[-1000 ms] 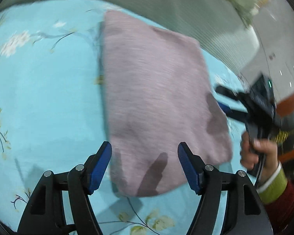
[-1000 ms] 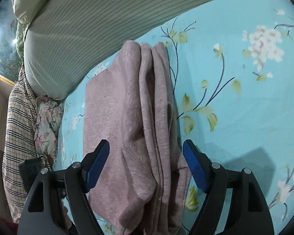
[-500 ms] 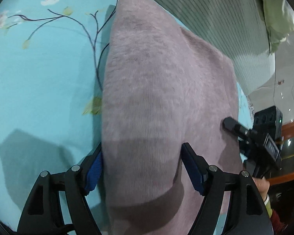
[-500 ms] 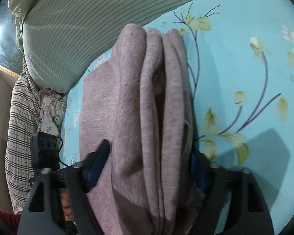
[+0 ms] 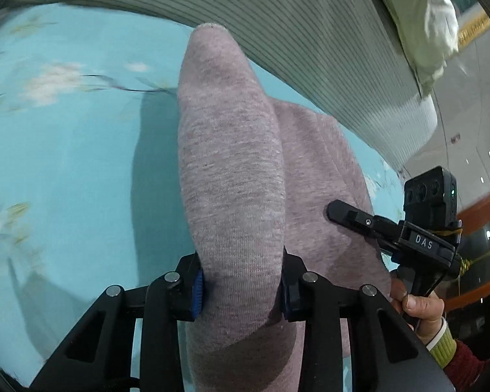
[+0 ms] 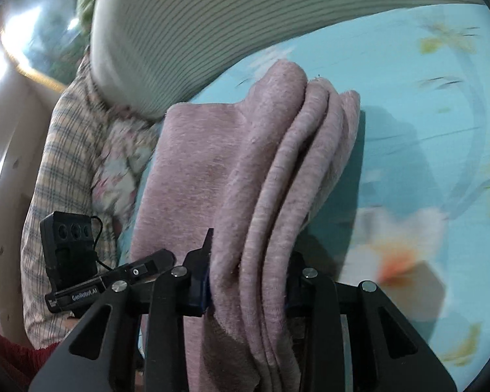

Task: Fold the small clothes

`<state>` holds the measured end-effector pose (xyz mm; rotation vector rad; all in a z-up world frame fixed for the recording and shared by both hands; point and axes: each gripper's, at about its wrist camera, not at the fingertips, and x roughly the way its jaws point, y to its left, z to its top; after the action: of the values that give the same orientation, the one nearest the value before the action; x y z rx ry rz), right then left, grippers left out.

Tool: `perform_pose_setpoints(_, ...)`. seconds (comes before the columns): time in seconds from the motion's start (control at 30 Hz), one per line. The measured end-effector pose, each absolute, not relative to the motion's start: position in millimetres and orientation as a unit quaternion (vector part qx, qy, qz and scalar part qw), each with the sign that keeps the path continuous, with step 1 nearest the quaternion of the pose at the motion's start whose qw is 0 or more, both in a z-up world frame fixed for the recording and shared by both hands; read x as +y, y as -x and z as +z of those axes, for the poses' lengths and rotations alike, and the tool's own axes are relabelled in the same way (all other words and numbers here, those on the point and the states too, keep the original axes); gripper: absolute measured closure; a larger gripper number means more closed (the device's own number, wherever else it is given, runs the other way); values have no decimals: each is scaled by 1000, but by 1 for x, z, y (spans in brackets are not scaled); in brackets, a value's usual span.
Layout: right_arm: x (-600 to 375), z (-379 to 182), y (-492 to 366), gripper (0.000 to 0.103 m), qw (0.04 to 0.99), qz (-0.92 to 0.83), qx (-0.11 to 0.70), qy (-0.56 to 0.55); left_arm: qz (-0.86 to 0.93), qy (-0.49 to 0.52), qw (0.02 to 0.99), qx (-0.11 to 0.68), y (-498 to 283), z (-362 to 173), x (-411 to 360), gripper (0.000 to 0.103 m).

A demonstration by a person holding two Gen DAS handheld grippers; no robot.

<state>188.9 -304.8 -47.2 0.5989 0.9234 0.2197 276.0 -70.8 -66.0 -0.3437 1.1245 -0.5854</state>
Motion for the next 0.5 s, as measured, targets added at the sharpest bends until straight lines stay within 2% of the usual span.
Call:
perform_pose_setpoints(0.3,-257,-90,-230,69,822,116,488,-271,-203,158,810,526,-254,-72,25,67)
perform_pose_setpoints(0.43,-263,-97,-225,62,823,96,496,-261,-176,136,807,546,-255,-94,22,56)
perform_pose_setpoints(0.47,-263,-96,-223,52,825,89,498,-253,-176,138,807,546,-255,-94,22,52)
perform_pose_setpoints(0.5,-265,-94,-222,34,826,74,502,-244,-174,139,807,547,-256,-95,20,50)
